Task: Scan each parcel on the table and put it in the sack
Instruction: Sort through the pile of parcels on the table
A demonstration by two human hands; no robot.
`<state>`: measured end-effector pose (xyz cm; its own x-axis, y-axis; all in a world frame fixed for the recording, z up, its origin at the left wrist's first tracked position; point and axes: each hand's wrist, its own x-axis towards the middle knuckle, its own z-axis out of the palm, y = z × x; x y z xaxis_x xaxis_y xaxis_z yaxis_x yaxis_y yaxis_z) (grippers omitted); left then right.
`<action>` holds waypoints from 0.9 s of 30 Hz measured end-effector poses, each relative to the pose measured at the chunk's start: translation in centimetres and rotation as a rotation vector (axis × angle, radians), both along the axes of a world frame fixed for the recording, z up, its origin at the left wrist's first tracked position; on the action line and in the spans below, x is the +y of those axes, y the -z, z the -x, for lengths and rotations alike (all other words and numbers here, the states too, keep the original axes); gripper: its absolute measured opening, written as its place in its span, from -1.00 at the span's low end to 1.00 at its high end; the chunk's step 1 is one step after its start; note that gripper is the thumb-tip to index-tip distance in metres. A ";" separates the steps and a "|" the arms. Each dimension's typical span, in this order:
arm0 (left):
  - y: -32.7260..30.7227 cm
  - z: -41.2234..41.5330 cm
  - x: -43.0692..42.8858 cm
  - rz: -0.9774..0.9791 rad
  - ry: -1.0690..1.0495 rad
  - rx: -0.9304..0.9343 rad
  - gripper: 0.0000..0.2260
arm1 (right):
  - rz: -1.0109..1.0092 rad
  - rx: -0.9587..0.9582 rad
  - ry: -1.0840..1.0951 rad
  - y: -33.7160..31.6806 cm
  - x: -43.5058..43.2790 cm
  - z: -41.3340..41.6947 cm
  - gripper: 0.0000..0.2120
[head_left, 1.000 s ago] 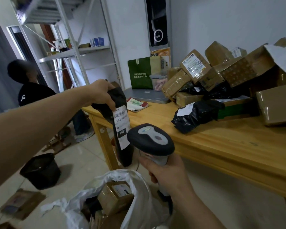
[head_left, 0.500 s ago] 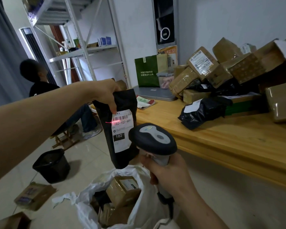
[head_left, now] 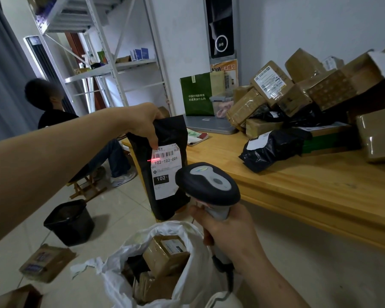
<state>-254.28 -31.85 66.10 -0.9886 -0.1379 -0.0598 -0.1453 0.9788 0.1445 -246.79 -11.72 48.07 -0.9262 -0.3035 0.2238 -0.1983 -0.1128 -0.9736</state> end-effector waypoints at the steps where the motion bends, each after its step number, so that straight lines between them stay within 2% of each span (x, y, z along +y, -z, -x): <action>1: 0.0 0.0 0.0 0.000 0.000 0.001 -0.71 | 0.002 0.002 0.000 0.0 0.0 0.0 -0.80; 5: 0.0 -0.1 -0.1 -0.008 0.008 0.006 -0.71 | 0.024 -0.007 -0.012 -0.1 0.1 0.0 -0.81; 8: 0.1 -0.2 -0.4 -0.013 0.008 0.009 -0.72 | 0.041 -0.018 0.007 0.0 -0.1 0.0 -0.72; 15: 0.8 -0.2 -1.1 -0.026 -0.020 0.005 -0.72 | 0.009 -0.002 -0.010 0.1 -0.7 -0.2 -0.79; 19: 2.0 -0.4 -2.4 -0.080 -0.056 -0.015 -0.65 | 0.009 -0.037 -0.056 0.5 -1.5 -0.3 -0.78; 23: 5.0 -0.7 -4.6 -0.126 -0.139 -0.043 -0.65 | -0.023 -0.131 -0.116 1.7 -2.3 0.1 -0.81; 27: 11.7 -1.3 -8.8 -0.161 -0.297 -0.102 -0.62 | -0.088 -0.251 -0.098 4.7 -3.0 0.9 -0.77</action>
<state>-252.97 -40.69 54.41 -0.8945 -0.3996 -0.2006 -0.4422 0.8572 0.2641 -247.64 -14.72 43.42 -0.9147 -0.4021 -0.0402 0.0581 -0.0323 -0.9978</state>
